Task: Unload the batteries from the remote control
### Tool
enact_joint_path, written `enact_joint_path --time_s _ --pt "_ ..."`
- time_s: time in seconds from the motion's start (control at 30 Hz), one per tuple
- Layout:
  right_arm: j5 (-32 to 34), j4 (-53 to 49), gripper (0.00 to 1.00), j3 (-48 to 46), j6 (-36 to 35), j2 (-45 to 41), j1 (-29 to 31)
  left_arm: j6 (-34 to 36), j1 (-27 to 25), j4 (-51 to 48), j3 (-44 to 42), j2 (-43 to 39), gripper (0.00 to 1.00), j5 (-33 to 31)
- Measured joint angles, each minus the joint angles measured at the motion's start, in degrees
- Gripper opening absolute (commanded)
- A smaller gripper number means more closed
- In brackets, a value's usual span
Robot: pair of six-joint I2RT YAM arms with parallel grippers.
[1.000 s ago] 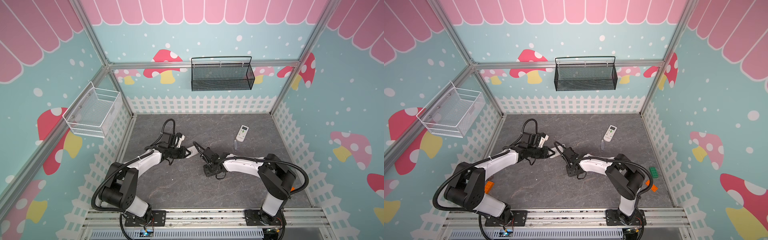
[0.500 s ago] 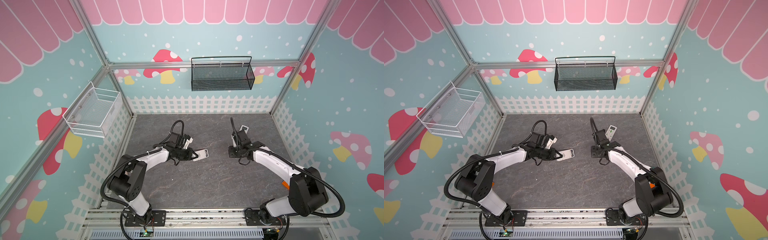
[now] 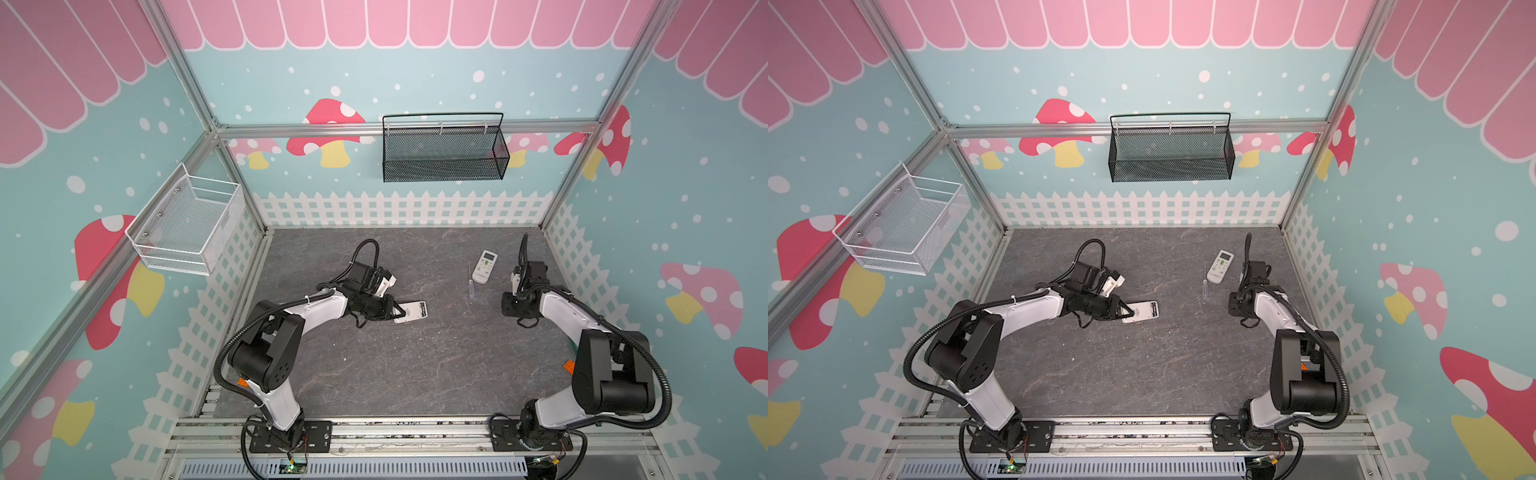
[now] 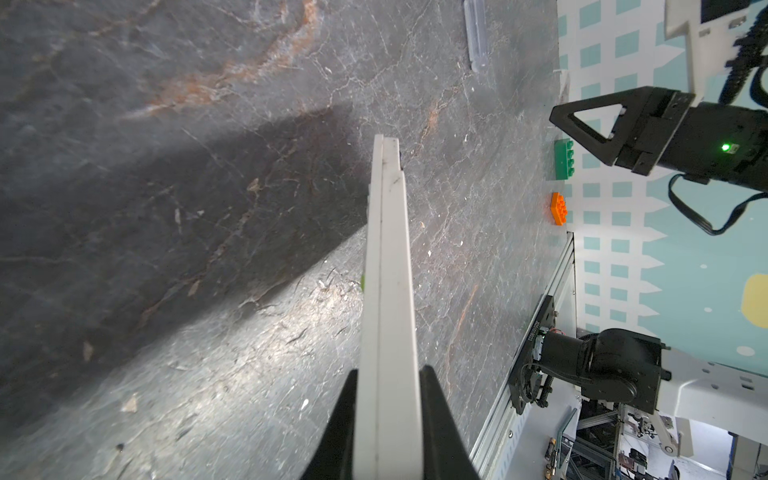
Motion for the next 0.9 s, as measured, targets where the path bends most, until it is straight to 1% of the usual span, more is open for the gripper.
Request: enact_joint_path --time_s 0.03,0.13,0.43,0.53,0.67,0.8,0.87,0.9 --pt "-0.1 0.4 0.39 -0.2 -0.3 0.5 -0.4 -0.1 0.0 -0.2 0.0 0.2 0.26 0.0" --pt "-0.4 1.0 0.40 -0.6 -0.9 1.9 -0.8 0.0 0.2 -1.9 0.0 1.0 0.29 -1.0" --pt "-1.1 2.6 0.55 -1.1 -2.1 4.2 -0.8 0.4 1.3 -4.7 0.0 1.5 0.40 -5.2" --pt "-1.4 2.5 0.58 -1.1 -2.1 4.1 -0.8 0.4 1.3 -5.3 0.0 1.5 0.44 -6.8" --pt "-2.1 1.5 0.58 -0.7 -1.8 2.2 -0.4 0.9 1.6 -6.1 0.0 1.4 0.55 -9.0" --pt "-3.2 0.5 0.56 2.0 -1.1 0.4 1.7 2.3 2.3 -7.0 0.0 -0.2 0.67 -12.0" --pt "-3.9 0.7 0.55 4.0 -0.4 0.5 3.1 3.5 2.8 -7.3 0.0 -2.0 0.76 -13.4" --pt "-4.1 0.7 0.55 4.8 -0.2 0.8 3.7 4.3 3.1 -7.4 0.0 -2.9 0.79 -14.1"
